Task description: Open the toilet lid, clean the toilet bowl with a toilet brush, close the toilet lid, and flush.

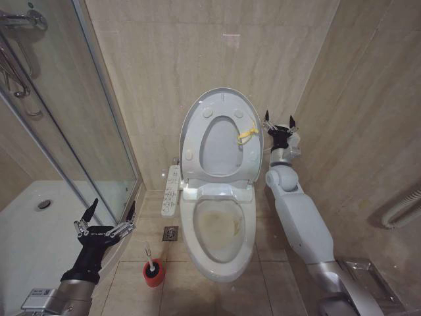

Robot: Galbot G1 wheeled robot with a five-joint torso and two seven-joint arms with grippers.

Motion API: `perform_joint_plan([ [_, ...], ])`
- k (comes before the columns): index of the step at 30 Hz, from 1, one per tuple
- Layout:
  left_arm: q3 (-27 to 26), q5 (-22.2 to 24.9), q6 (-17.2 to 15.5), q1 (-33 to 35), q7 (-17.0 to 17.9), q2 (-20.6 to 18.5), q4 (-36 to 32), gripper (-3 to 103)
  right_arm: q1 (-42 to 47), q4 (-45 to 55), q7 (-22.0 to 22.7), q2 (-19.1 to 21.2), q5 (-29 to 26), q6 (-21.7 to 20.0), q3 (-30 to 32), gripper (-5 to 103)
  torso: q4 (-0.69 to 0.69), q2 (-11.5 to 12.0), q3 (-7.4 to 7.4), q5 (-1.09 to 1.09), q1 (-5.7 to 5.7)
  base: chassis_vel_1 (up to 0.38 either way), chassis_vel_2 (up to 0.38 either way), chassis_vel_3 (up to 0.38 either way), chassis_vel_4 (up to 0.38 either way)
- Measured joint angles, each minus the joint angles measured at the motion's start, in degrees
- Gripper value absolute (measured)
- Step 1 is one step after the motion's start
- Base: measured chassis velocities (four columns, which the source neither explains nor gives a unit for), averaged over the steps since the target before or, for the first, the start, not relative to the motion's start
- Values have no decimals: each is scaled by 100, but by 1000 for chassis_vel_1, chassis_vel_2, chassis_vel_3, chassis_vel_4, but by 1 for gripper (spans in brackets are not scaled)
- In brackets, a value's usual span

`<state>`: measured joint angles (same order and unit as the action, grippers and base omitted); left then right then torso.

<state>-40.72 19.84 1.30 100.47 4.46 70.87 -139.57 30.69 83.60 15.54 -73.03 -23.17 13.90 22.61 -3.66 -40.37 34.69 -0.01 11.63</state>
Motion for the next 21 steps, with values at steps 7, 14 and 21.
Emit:
perform_joint_plan([
  [7,0,0,0,0,1,0,0,100,1220,1326,230,433,-196,-299,216,100,-1,0,-1,1,0,0,0,0,0],
  [14,0,0,0,0,0,0,0,100,2539,2235,498,540,-34,-411,381,100,-1,0,0,0,0,0,0,0,0],
  [21,0,0,0,1,-1,0,0,100,4222,3290,482,234,649,-453,501,100,-1,0,-1,1,-1,0,0,0,0],
])
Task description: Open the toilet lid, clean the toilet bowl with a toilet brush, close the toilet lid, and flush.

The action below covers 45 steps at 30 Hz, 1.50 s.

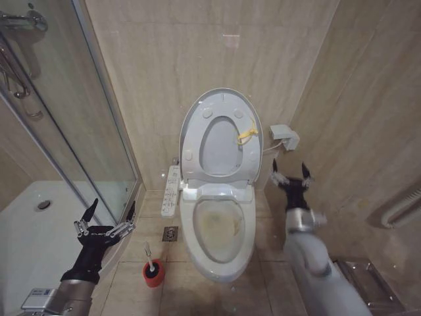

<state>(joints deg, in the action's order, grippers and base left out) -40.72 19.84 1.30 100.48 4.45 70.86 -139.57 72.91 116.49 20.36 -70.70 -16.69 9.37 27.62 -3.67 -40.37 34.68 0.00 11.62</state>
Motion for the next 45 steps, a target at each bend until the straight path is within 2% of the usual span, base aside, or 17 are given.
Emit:
perform_joint_plan([
  [5,0,0,0,-1,1,0,0,100,1093,475,-244,-207,342,11,198,100,0,0,0,0,0,0,0,0,0],
  [6,0,0,0,-1,1,0,0,100,1093,475,-244,-207,342,11,198,100,0,0,0,0,0,0,0,0,0],
  [9,0,0,0,-1,1,0,0,100,1977,719,-385,-426,664,94,325,100,-1,0,0,0,0,0,0,0,0],
  [10,0,0,0,-1,1,0,0,100,1977,719,-385,-426,664,94,325,100,-1,0,0,0,0,0,0,0,0],
  [13,0,0,0,-1,1,0,0,100,2850,1009,-565,-750,861,247,484,100,-2,0,0,1,0,0,0,0,0],
  [17,0,0,0,-1,1,0,0,100,3295,1236,-739,-975,944,403,545,100,-1,0,0,0,0,0,0,0,0],
  [25,0,0,0,-1,1,0,0,100,3621,1562,-1014,-1353,993,540,517,100,1,0,0,1,1,0,0,0,0],
  [33,0,0,0,-1,1,0,0,100,3616,1611,-1016,-1612,1065,706,449,100,1,0,1,0,1,0,0,0,0],
  [45,0,0,0,0,1,0,0,100,3630,1656,-987,-1625,1075,711,445,100,0,1,1,0,1,0,0,0,0],
])
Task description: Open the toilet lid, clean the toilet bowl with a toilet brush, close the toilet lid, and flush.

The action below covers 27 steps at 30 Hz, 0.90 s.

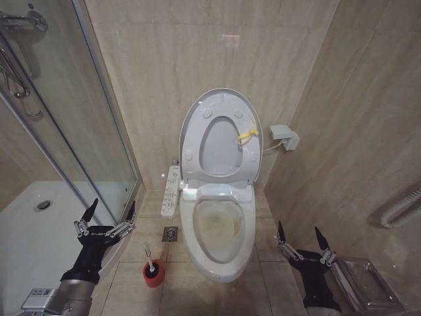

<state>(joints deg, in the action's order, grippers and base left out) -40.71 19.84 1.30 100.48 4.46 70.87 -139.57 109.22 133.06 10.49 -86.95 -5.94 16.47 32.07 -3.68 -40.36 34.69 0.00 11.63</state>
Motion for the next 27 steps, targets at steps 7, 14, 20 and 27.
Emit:
perform_joint_plan([
  [7,0,0,0,0,0,0,0,100,-7,-3,4,5,0,-3,-2,100,0,0,0,0,0,0,0,0,0],
  [14,0,0,0,0,0,0,0,100,-11,-8,7,7,-2,-5,-2,100,2,0,0,0,0,0,0,0,0],
  [20,0,0,0,0,0,0,0,100,-13,-11,10,9,-4,-7,-2,100,1,0,0,0,0,0,0,0,0],
  [27,0,0,0,0,0,0,0,100,-13,-14,11,11,-6,-9,-3,100,1,0,0,0,0,0,0,0,0],
])
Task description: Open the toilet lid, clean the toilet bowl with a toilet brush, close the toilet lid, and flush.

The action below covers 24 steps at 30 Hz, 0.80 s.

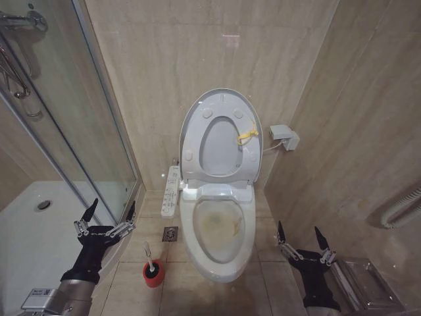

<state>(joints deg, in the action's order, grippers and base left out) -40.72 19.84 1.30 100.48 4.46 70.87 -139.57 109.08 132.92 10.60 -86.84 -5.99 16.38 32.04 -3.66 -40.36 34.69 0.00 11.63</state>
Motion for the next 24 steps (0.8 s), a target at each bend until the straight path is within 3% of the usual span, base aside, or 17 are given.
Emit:
perform_joint_plan([
  [24,0,0,0,0,0,0,0,100,-1,-3,0,1,-4,-1,0,100,0,0,0,0,0,0,0,0,0],
])
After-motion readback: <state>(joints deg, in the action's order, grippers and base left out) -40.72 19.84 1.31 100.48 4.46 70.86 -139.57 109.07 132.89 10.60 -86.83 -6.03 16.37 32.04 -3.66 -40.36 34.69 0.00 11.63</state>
